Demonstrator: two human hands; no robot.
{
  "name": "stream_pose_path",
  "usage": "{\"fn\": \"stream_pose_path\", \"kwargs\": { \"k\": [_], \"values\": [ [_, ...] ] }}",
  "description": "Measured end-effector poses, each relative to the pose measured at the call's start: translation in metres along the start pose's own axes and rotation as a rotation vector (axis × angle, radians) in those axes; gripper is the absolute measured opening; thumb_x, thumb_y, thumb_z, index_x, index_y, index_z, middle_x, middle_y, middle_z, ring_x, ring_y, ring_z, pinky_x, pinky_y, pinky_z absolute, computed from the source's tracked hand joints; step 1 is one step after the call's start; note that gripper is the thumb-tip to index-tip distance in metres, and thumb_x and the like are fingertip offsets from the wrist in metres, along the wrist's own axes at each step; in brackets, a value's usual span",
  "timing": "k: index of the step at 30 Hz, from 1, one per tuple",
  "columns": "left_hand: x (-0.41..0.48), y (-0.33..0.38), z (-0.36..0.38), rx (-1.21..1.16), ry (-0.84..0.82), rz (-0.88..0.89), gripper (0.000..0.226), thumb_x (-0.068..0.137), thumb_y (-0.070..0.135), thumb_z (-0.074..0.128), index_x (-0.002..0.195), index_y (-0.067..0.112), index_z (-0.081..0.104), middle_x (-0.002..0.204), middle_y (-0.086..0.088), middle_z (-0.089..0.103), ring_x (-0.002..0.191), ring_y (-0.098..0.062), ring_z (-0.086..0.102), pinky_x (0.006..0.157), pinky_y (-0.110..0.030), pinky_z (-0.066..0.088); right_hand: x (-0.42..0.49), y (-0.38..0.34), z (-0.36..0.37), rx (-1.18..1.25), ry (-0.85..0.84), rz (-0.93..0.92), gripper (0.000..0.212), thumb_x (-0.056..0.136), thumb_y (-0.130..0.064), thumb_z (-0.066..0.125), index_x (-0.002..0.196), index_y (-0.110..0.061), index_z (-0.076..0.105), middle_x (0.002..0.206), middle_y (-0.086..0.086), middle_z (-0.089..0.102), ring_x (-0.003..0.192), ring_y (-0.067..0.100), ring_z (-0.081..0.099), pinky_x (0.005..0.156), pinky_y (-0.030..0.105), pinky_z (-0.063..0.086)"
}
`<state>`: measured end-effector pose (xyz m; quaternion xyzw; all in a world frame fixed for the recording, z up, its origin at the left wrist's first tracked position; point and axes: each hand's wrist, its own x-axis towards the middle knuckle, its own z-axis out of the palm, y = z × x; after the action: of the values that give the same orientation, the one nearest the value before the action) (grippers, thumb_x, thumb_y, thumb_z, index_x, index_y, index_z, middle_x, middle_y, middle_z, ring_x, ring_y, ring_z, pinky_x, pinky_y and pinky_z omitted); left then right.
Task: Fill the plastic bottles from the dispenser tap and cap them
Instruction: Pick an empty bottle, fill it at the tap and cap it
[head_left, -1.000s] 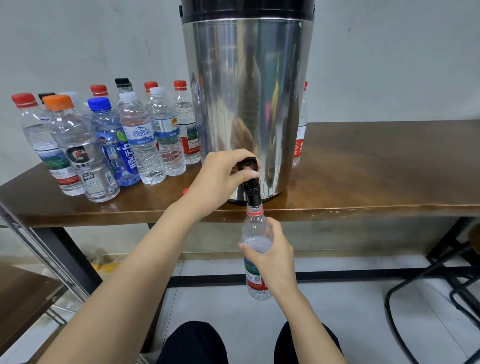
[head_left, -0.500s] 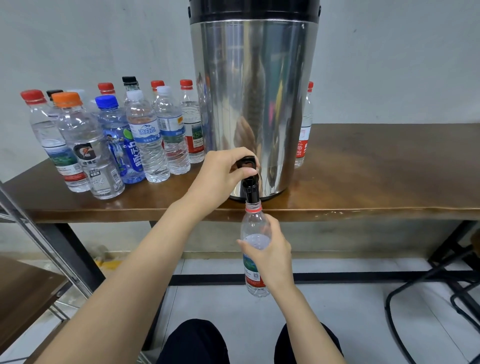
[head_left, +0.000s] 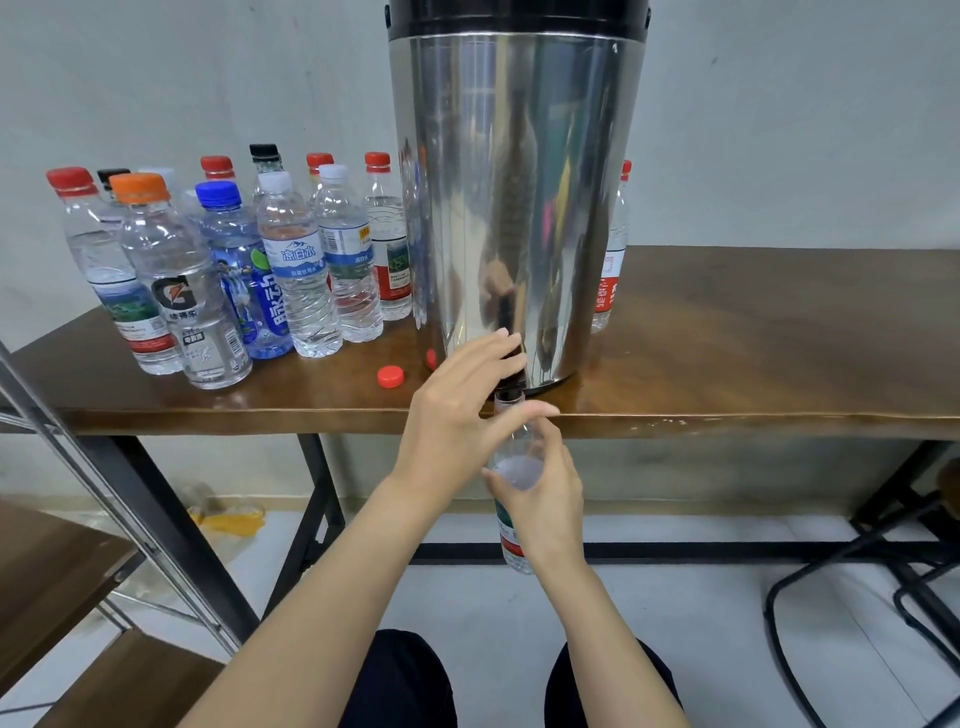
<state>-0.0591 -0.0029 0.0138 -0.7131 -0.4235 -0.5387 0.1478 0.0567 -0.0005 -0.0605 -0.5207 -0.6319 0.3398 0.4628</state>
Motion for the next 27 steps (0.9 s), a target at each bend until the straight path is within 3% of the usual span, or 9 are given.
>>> {"fn": "stream_pose_path", "kwargs": {
  "k": [4, 7, 10, 17, 21, 27],
  "values": [
    [0.002, 0.008, -0.001, -0.083, 0.054, -0.157, 0.026, 0.086, 0.027, 0.073, 0.102, 0.006, 0.075, 0.116, -0.007, 0.063, 0.113, -0.024, 0.059, 0.098, -0.036, 0.049, 0.0, -0.001, -0.003, 0.035, -0.022, -0.006, 0.076, 0.079, -0.022, 0.082, 0.14, -0.039, 0.04, 0.133, -0.018, 0.043, 0.113, -0.004, 0.043, 0.092, 0.02, 0.035],
    [-0.007, 0.01, -0.003, -0.089, 0.11, -0.225, 0.016, 0.09, 0.014, 0.07, 0.104, 0.008, 0.075, 0.11, -0.005, 0.061, 0.106, -0.018, 0.059, 0.094, -0.026, 0.046, -0.001, -0.002, -0.003, 0.025, -0.03, -0.027, 0.076, 0.081, -0.021, 0.08, 0.14, -0.043, 0.038, 0.134, -0.024, 0.038, 0.107, -0.005, 0.041, 0.087, 0.019, 0.036],
    [-0.012, 0.011, -0.007, -0.141, 0.159, -0.323, 0.016, 0.093, 0.009, 0.065, 0.105, 0.012, 0.075, 0.107, -0.002, 0.063, 0.104, -0.011, 0.06, 0.093, -0.02, 0.044, -0.001, -0.004, -0.001, 0.014, -0.032, -0.037, 0.078, 0.082, -0.023, 0.079, 0.142, -0.045, 0.034, 0.129, -0.027, 0.036, 0.105, -0.008, 0.039, 0.079, 0.009, 0.034],
    [-0.017, 0.0, -0.001, -0.244, 0.195, -0.369, 0.015, 0.097, 0.018, 0.057, 0.103, 0.022, 0.07, 0.11, 0.011, 0.064, 0.111, -0.015, 0.06, 0.097, -0.046, 0.047, -0.004, -0.005, 0.005, 0.041, 0.0, -0.029, 0.081, 0.079, -0.025, 0.082, 0.142, -0.041, 0.035, 0.138, -0.019, 0.041, 0.112, -0.009, 0.038, 0.086, 0.014, 0.034],
    [-0.017, 0.001, 0.006, -0.289, 0.222, -0.422, 0.012, 0.097, 0.026, 0.051, 0.096, 0.023, 0.063, 0.111, 0.012, 0.061, 0.111, -0.017, 0.059, 0.099, -0.042, 0.042, -0.005, -0.006, 0.007, 0.097, -0.007, -0.018, 0.078, 0.078, -0.021, 0.083, 0.138, -0.042, 0.038, 0.135, -0.02, 0.042, 0.109, -0.016, 0.038, 0.08, 0.005, 0.036],
    [-0.017, -0.006, 0.008, -0.325, 0.218, -0.422, 0.014, 0.098, 0.024, 0.049, 0.093, 0.021, 0.061, 0.112, 0.012, 0.059, 0.111, -0.015, 0.056, 0.098, -0.041, 0.041, -0.006, -0.007, 0.007, 0.141, -0.021, -0.011, 0.077, 0.077, -0.018, 0.083, 0.137, -0.042, 0.04, 0.135, -0.018, 0.044, 0.12, -0.007, 0.039, 0.098, 0.021, 0.037]
  ]
}}
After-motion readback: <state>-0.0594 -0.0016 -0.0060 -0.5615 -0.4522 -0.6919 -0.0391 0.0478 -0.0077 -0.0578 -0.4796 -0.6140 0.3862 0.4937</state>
